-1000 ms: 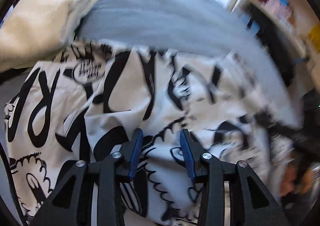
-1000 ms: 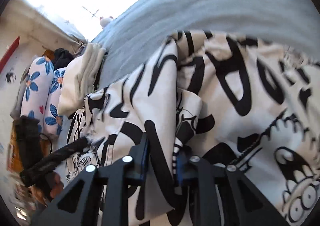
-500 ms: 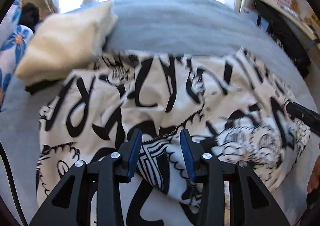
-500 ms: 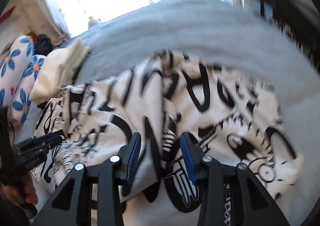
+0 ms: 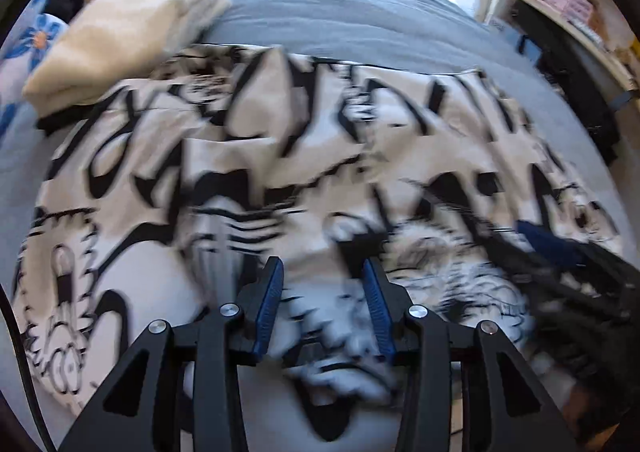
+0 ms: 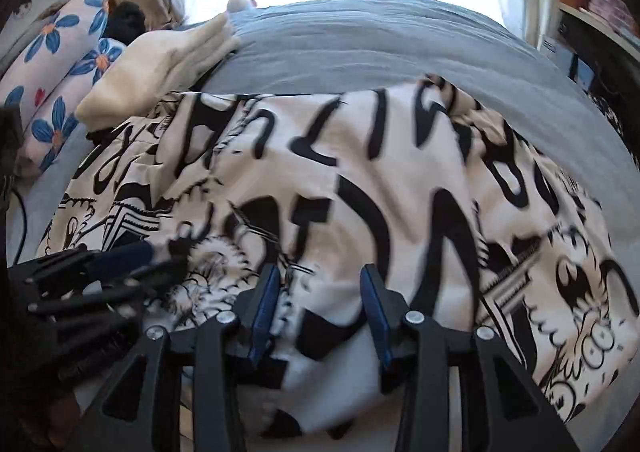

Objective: Fold large clothes

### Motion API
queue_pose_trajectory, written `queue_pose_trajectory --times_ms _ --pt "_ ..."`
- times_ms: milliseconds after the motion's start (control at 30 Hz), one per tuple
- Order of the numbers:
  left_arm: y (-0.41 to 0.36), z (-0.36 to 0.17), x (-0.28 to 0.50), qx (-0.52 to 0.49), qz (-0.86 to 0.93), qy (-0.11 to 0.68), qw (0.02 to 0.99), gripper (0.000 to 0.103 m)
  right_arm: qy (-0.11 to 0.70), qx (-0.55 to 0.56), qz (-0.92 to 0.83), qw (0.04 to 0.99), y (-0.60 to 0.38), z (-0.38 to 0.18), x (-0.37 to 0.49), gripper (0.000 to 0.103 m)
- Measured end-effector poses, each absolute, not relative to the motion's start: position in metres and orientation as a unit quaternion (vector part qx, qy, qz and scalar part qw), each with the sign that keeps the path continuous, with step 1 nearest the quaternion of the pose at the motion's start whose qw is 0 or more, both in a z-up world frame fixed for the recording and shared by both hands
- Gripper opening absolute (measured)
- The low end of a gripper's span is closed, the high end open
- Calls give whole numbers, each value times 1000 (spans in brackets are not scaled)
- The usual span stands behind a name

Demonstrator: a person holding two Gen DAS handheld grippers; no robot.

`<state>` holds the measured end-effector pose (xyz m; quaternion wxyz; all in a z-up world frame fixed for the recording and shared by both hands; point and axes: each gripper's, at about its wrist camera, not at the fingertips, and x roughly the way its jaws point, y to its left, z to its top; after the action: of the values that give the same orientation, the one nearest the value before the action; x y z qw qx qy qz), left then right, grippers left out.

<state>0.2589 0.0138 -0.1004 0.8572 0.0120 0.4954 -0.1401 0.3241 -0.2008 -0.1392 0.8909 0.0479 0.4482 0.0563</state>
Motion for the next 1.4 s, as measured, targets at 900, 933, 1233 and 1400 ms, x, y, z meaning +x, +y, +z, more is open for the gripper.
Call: queue_pose_trajectory --times_ms 900,933,1233,1400 --pt "38 -63 226 -7 -93 496 863 43 498 76 15 864 -196 -118 291 55" --pt "41 -58 221 -11 -93 494 864 43 499 70 11 864 -193 -115 286 55" --pt "73 -36 173 -22 -90 491 866 44 519 74 4 851 -180 -109 253 55" --pt "90 -36 153 -29 -87 496 864 44 529 73 11 846 -168 -109 240 55"
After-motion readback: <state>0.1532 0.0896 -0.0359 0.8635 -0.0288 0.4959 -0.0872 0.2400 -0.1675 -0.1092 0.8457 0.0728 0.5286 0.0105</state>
